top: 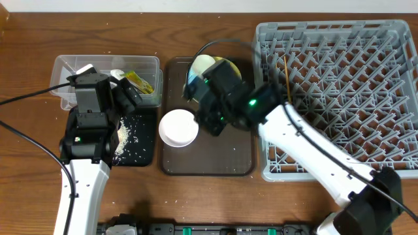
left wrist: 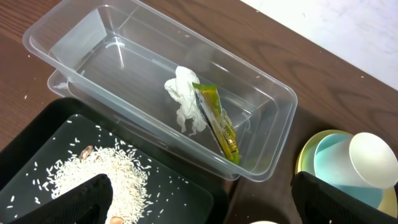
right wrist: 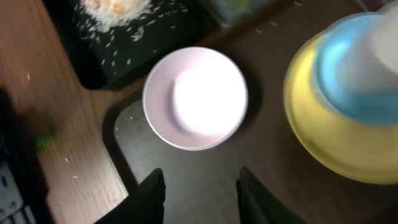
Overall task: Sort waste into correct bins and load items into the dishwasher rack
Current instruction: 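Move the right gripper to the white bowl and grip its rim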
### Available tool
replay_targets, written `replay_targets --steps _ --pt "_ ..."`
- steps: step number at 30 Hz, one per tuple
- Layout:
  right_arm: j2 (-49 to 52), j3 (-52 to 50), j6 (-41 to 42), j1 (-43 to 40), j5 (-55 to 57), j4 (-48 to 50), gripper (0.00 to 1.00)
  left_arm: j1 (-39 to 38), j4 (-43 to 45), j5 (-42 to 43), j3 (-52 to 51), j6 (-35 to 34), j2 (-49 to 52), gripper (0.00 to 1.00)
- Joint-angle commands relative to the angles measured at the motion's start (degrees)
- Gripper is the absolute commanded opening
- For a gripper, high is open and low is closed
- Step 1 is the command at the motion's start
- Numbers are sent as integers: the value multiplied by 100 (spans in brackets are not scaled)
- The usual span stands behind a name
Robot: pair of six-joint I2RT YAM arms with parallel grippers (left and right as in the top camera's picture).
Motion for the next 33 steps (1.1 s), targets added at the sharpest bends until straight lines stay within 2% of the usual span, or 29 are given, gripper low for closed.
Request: replay_targets --steps 1,12,18,23,27,33 --pt "271 -310 -365 234 -24 319 40 17 -9 -52 72 74 -2 94" --pt "933 -774 -619 699 -20 1628 46 17 -9 -52 72 74 -2 94" --pt "1460 -774 -503 699 46 2299 32 17 -9 -52 72 74 -2 94" --pt "1856 -774 -17 684 850 2579 24 17 -9 -52 72 74 -2 94" --pt "1912 -772 380 662 1665 2304 11 17 -9 -52 72 74 -2 95" --pt "1744 -765 424 662 2179 1537 10 17 -9 -52 72 74 -2 95"
